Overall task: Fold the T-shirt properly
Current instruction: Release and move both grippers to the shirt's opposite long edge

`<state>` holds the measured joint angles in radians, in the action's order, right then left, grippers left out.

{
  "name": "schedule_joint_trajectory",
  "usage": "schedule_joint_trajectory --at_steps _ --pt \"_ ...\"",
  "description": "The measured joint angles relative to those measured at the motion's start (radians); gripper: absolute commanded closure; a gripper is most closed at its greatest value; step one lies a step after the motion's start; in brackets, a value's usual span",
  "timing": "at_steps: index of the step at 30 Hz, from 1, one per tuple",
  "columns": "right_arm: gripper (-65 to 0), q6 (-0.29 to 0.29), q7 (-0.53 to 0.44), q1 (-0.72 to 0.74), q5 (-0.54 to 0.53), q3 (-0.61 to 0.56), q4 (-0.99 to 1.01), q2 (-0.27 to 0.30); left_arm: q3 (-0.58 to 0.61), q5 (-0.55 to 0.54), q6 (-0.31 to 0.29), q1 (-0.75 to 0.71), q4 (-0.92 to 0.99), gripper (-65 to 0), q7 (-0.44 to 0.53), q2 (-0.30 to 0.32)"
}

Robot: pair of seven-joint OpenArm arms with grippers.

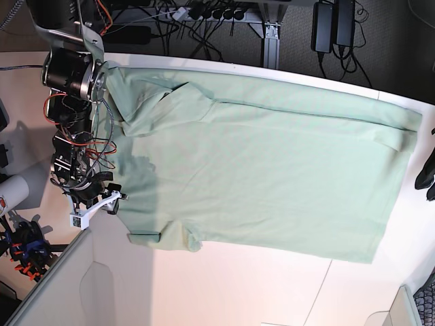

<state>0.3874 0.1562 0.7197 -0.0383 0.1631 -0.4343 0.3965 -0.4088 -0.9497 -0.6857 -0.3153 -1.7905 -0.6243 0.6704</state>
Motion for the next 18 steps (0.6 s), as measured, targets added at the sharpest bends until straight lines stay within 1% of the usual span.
schedule_joint_trajectory --at_steps 9,11,14,18 --pt "-32.1 -0.002 -0.002 -0.028 0.023 0.000 -0.005 0.000 0.000 -0.001 0.000 0.000 0.000 -30.1 0.000 0.005" --pt "-32.1 -0.004 -0.028 -0.050 0.012 0.000 -0.005 0.000 0.000 0.000 0.000 0.000 0.000 -30.1 0.000 0.006" --pt "-32.1 -0.004 -0.034 -0.061 0.012 0.000 -0.007 0.001 0.000 -0.001 0.000 0.000 0.000 -30.1 0.000 0.006" --pt "-32.1 -0.006 -0.055 -0.068 0.012 0.000 -0.009 -0.011 0.000 0.000 0.000 0.000 0.000 -30.1 0.000 0.006"
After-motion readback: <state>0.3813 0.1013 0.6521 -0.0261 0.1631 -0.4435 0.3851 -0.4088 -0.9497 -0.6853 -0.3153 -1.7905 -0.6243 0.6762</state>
